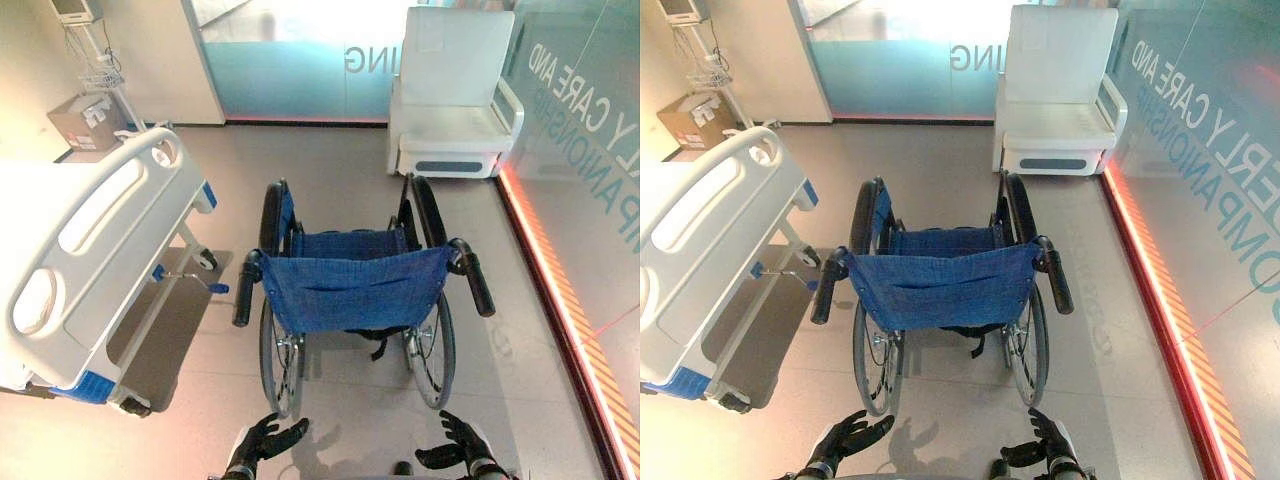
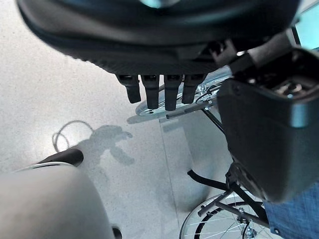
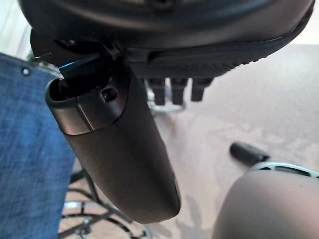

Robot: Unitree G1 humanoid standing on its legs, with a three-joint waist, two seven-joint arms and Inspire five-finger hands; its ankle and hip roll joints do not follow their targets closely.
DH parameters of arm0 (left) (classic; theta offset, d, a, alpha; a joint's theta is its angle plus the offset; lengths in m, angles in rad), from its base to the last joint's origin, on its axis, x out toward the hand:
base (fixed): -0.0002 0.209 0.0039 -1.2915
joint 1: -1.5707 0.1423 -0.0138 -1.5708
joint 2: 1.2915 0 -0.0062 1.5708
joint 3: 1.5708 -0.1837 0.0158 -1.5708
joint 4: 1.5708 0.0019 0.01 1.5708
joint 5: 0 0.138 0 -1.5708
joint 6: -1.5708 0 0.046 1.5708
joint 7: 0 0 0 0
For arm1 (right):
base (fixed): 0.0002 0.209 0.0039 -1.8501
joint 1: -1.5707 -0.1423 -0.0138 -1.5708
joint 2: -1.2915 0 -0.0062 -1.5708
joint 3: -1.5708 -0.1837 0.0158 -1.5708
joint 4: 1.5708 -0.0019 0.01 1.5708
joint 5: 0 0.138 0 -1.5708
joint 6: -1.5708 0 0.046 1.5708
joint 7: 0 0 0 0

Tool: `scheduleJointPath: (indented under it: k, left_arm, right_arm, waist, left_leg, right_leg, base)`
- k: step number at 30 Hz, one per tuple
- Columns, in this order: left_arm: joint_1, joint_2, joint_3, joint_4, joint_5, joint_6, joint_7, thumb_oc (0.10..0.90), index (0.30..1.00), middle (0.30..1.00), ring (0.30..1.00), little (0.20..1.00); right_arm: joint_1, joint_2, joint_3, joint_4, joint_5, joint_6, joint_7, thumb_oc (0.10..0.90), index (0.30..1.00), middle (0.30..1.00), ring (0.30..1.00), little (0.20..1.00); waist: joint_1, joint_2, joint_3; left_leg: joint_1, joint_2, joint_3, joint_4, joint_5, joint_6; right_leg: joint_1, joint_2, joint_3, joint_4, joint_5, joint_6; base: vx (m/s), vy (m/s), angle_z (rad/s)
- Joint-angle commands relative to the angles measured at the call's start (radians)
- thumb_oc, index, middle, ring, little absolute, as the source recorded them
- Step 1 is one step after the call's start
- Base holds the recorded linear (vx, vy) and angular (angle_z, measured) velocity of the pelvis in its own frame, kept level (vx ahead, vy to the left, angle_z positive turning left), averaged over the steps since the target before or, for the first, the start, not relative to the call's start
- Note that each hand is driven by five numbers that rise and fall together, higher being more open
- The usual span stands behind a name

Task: Push the wheelchair next to the bed

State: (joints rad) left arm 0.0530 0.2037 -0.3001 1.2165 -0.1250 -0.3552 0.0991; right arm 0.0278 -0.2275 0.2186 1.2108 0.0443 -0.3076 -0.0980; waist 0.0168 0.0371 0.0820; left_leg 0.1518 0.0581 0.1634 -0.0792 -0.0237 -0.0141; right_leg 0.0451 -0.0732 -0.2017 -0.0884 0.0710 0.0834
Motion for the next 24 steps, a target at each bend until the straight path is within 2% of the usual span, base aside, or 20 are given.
scheduleJointPath:
  k: [1, 4, 8, 10, 13, 16, 24]
  left_arm:
    - [-0.056, -0.029, -0.019, -0.039, 0.036, -0.09, 0.024, 0.8, 0.9, 0.9, 0.9, 0.9]
    - [-0.056, -0.033, -0.019, -0.042, -0.007, -0.089, -0.025, 0.8, 0.9, 0.9, 0.9, 0.9]
    - [-0.058, -0.036, -0.024, -0.039, 0.005, -0.072, -0.02, 0.8, 0.9, 0.9, 0.9, 0.9]
    - [-0.062, -0.034, -0.025, -0.034, 0.015, -0.063, -0.018, 0.8, 0.9, 0.9, 0.9, 0.9]
    - [-0.062, -0.04, -0.021, -0.026, 0.027, -0.066, -0.01, 0.8, 0.9, 0.9, 0.9, 0.9]
    - [-0.063, -0.039, -0.021, -0.026, 0.03, -0.071, -0.011, 0.8, 0.9, 0.9, 0.9, 0.9]
    - [-0.071, -0.008, 0.069, -0.034, -0.114, -0.076, 0.01, 0.8, 0.9, 0.9, 0.9, 0.9]
  right_arm:
    - [-0.075, -0.003, 0.05, -0.022, -0.026, -0.086, -0.065, 0.8, 0.9, 0.9, 0.9, 0.9]
    - [-0.077, -0.005, 0.051, -0.026, -0.04, -0.094, -0.104, 0.8, 0.9, 0.9, 0.9, 0.9]
    - [-0.079, -0.003, 0.052, -0.033, -0.022, -0.097, -0.116, 0.8, 0.9, 0.9, 0.9, 0.9]
    - [-0.08, 0.003, 0.047, -0.027, 0.045, -0.075, -0.078, 0.8, 0.9, 0.9, 0.9, 0.9]
    - [-0.08, 0.012, 0.029, -0.007, 0.079, -0.039, -0.027, 0.8, 0.9, 0.9, 0.9, 0.9]
    - [-0.082, 0.012, 0.022, 0.003, 0.093, -0.039, 0.01, 0.8, 0.9, 0.9, 0.9, 0.9]
    - [-0.093, -0.016, -0.061, 0.014, 0.272, -0.026, 0.071, 0.8, 0.9, 0.9, 0.9, 0.9]
  waist:
    - [-0.01, -0.017, 0.017]
    - [-0.01, -0.015, 0.017]
    - [-0.012, -0.014, 0.017]
    - [-0.013, -0.013, 0.015]
    - [-0.015, -0.011, 0.014]
    - [-0.012, -0.009, 0.013]
    - [-0.002, -0.016, 0.002]
  left_leg:
    - [-0.066, -0.049, -0.06, 0.037, -0.052, 0.031]
    - [-0.067, -0.047, -0.058, 0.035, -0.049, 0.029]
    - [-0.066, -0.047, -0.056, 0.032, -0.047, 0.029]
    - [-0.065, -0.047, -0.056, 0.03, -0.047, 0.029]
    - [-0.061, -0.046, -0.051, 0.027, -0.046, 0.028]
    - [-0.061, -0.046, -0.05, 0.025, -0.044, 0.027]
    - [-0.052, -0.044, -0.05, 0.021, -0.037, 0.024]
  right_leg:
    - [0.009, -0.004, -0.003, 0.103, -0.143, -0.019]
    - [0.009, -0.003, -0.004, 0.103, -0.143, -0.019]
    - [0.01, -0.002, -0.003, 0.101, -0.143, -0.019]
    - [0.009, -0.001, -0.003, 0.101, -0.143, -0.02]
    - [0.013, -0.002, -0.002, 0.099, -0.144, -0.021]
    - [0.015, -0.003, -0.006, 0.097, -0.143, -0.022]
    - [0.028, -0.006, -0.015, 0.091, -0.135, -0.017]
  base:
    - [0.0, 0.0, 0.0]
    - [-0.01, -0.001, 0.01]
    - [0.0, 0.0, 0.0]
    - [0.0, 0.0, 0.0]
    - [0.0, 0.0, 0.0]
    - [0.0, 0.0, 0.0]
    - [0.0, -0.001, 0.0]
